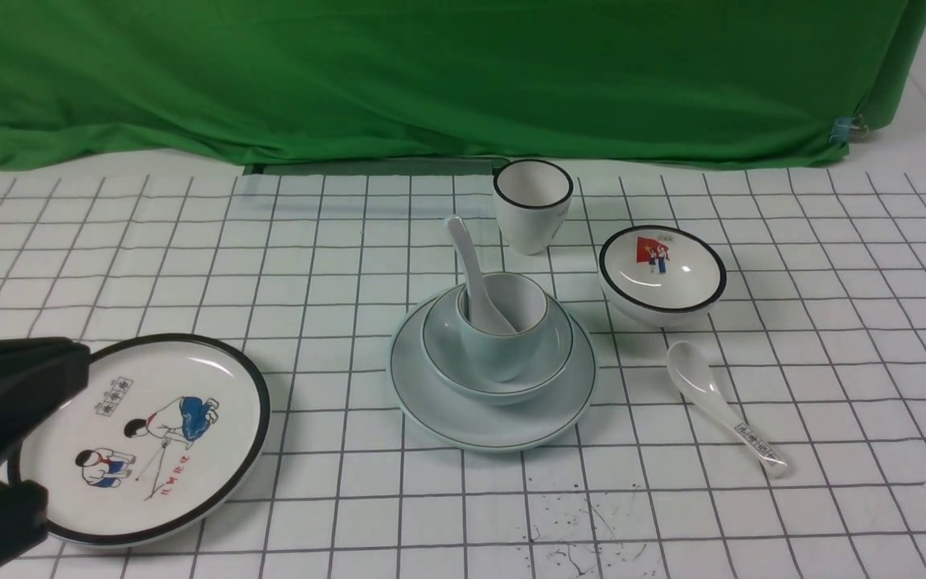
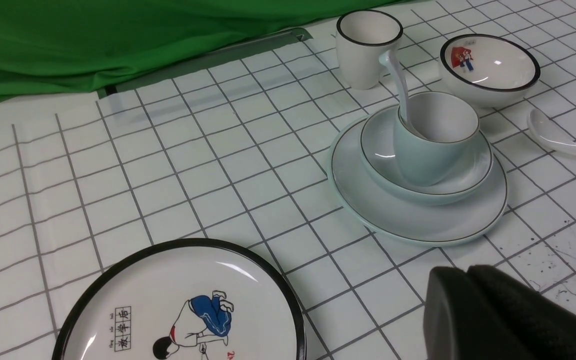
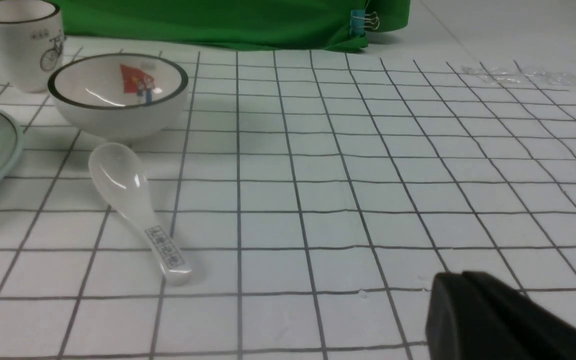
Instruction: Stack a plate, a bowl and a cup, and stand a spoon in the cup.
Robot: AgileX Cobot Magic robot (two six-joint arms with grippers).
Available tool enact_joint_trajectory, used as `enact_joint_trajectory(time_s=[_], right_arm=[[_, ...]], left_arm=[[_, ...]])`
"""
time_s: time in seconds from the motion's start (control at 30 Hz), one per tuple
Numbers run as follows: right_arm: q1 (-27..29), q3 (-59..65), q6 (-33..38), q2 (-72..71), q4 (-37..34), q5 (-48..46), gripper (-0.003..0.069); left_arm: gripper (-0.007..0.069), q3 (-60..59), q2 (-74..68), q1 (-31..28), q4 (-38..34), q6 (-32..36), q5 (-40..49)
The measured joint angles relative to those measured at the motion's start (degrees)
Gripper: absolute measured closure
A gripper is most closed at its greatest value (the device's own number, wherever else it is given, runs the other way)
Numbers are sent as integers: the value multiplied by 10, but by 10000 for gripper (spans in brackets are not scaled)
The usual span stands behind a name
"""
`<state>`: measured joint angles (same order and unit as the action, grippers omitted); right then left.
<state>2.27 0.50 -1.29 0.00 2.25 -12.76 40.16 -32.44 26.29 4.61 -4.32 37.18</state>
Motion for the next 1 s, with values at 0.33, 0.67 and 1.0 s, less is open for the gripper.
enact_joint_trajectory(time_s=[0.33,0.67,1.0], right_arm=[[0,0,1,0,0,0,629],[0,0,1,0,0,0,606],[0,0,1,0,0,0,588]], left_arm=[[655,0,0,0,0,-1,0],[655,0,0,0,0,-1,0],[655,-74,36,-22,12,43,-173]])
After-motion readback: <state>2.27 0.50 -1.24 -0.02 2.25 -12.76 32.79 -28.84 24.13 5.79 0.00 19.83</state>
